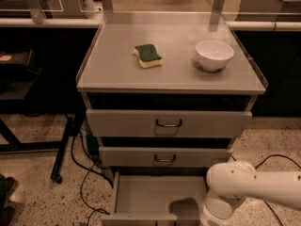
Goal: Close bottom drawer
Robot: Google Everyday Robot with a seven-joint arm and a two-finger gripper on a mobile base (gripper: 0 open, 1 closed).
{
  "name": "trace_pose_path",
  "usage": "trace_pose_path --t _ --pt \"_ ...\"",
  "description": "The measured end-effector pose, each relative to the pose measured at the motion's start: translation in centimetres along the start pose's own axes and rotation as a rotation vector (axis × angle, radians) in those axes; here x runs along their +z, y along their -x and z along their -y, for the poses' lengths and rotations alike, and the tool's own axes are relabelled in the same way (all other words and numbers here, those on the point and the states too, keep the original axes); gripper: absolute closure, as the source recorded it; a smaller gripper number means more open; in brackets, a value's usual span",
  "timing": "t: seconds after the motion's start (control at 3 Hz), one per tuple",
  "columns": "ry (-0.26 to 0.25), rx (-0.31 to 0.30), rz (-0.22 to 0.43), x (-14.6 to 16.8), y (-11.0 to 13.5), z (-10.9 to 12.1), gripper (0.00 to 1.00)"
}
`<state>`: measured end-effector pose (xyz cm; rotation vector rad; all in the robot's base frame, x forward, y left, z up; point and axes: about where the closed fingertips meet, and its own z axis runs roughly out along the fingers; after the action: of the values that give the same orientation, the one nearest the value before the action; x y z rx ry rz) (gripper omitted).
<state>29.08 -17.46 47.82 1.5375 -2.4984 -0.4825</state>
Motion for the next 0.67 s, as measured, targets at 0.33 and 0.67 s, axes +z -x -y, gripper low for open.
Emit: trace_pose_path --t 0.33,0.67 --pt "0.015 0.003 -0.004 0.53 -0.09 -0.28 1.0" --pt "0.015 0.003 -0.004 0.54 -0.09 -0.27 1.0"
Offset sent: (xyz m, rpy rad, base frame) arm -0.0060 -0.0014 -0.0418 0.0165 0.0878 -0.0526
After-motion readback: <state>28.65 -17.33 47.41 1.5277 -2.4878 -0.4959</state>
